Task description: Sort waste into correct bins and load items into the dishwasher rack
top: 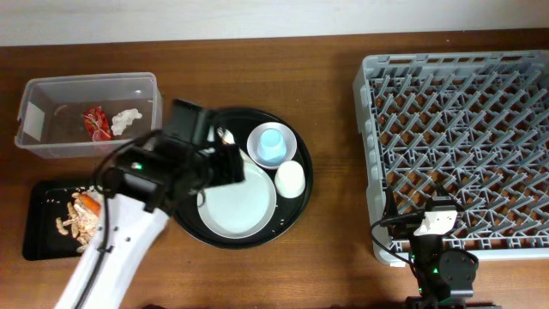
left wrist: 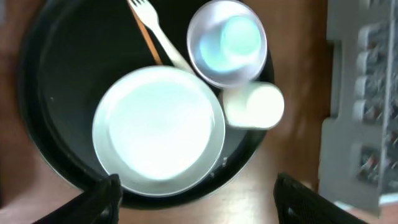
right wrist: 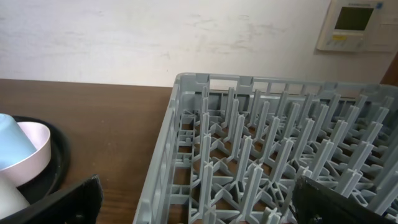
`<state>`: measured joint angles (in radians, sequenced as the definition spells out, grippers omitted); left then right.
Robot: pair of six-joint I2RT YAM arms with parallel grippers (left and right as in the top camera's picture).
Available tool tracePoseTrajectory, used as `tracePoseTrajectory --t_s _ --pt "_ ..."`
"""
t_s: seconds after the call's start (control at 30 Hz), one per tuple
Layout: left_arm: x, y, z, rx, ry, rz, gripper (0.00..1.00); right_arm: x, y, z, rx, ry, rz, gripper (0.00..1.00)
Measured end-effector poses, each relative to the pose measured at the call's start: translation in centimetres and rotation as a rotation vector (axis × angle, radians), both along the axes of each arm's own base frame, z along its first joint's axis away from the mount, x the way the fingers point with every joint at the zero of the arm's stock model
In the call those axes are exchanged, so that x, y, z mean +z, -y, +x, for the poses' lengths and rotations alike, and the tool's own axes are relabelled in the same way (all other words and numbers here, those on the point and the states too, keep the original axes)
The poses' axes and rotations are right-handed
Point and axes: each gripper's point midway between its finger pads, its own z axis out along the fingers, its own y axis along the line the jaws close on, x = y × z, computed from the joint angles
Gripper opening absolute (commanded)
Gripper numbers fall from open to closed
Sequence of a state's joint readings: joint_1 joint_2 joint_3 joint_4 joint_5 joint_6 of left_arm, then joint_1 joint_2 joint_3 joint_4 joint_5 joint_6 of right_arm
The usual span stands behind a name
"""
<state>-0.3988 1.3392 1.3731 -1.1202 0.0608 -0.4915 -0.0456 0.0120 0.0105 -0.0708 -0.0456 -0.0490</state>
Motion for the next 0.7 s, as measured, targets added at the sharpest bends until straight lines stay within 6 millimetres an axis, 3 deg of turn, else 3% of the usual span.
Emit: tracePoseTrajectory --t_s 0.07,0.17,0.4,0.7 --pt "-1.1 1.1 -0.9 -0.045 -0.019 0.022 0.87 0.0 0.0 0.0 0.0 0.0 0.0 0.99" --pt "-3.3 2.0 -2.1 -0.091 -0.051 0.058 0.99 0.0 0.0 0.0 0.0 0.0 0.0 0.99" --pt "-8.7 0.7 -3.5 -0.034 -0.133 0.132 0.99 0.0 0.0 0.0 0.0 0.0 0.0 0.99" --pt "-9.2 -1.4 -2.3 0.051 -0.105 0.179 0.99 0.0 0.0 0.0 0.0 0.0 0.0 0.99"
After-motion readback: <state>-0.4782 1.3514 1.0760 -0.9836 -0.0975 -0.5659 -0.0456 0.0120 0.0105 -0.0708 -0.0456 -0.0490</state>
